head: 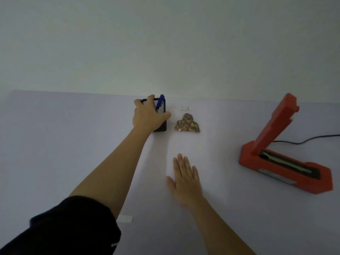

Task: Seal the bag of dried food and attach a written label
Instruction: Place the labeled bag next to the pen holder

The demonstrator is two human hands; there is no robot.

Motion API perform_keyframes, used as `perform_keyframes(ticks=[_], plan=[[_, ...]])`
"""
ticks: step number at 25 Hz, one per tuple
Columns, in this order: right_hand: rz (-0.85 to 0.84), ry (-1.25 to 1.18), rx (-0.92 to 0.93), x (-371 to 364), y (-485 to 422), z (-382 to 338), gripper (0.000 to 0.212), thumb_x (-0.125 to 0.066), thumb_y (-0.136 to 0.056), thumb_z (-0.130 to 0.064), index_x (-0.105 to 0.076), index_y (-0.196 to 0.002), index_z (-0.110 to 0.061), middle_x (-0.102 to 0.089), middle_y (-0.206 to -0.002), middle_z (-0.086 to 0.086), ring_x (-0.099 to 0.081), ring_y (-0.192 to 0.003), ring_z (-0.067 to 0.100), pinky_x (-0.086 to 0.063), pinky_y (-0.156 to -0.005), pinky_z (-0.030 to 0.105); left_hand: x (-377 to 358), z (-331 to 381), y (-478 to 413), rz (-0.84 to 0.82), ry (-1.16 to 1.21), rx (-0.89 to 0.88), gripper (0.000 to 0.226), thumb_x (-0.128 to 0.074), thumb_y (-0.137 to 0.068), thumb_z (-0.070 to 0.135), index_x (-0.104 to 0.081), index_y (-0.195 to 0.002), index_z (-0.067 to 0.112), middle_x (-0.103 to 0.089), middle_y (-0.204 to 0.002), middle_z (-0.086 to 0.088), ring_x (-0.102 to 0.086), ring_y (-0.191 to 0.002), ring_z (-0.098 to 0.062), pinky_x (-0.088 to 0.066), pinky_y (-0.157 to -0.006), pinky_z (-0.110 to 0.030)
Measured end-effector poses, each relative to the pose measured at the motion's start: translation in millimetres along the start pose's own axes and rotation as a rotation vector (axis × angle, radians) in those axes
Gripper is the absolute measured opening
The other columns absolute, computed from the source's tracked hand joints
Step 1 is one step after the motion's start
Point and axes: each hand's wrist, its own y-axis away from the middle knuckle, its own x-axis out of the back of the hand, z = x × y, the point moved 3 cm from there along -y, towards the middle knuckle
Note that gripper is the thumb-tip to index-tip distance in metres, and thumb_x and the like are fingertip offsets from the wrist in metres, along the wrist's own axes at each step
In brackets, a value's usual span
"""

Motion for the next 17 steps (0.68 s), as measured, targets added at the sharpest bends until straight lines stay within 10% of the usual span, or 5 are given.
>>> perform_keyframes(ticks=[7, 13, 17], plan=[[0.102, -0.057, 0.021, -9, -6, 6, 0.071, -0.007, -0.084, -0.057, 0.017, -0.141, -0.022, 0.026, -0.149, -0.003, 0.033, -0.133, 0.004, 0.017, -0.108, 0.033, -29, 32, -69, 0.097, -0.064, -0.034, 0.073, -0.067, -0.071, 0.038, -0.032, -0.128, 0.009, -0.034, -0.132, -0.018, -0.042, -0.112, -0.038, -0.039, -0.069, -0.038], [0.084, -0.03, 0.012, -4, -6, 6, 0.074, -0.002, -0.082, -0.057, 0.016, -0.143, -0.02, 0.027, -0.148, -0.005, 0.033, -0.133, 0.005, 0.018, -0.109, 0.033, -17, 39, -67, 0.162, -0.033, -0.079, 0.089, -0.054, -0.075, 0.067, -0.021, -0.143, 0.02, -0.005, -0.155, -0.018, -0.018, -0.137, -0.04, -0.028, -0.103, -0.057], [-0.003, -0.011, -0.021, 3, -6, 5, 0.074, 0.003, -0.082, -0.056, 0.015, -0.145, -0.02, 0.031, -0.149, -0.005, 0.032, -0.132, 0.008, 0.012, -0.113, 0.038, -7, 3, 17, 0.155, 0.085, -0.176, 0.06, -0.056, -0.088, 0.037, -0.037, -0.138, 0.01, -0.024, -0.149, -0.017, -0.026, -0.135, -0.033, -0.031, -0.105, -0.043]])
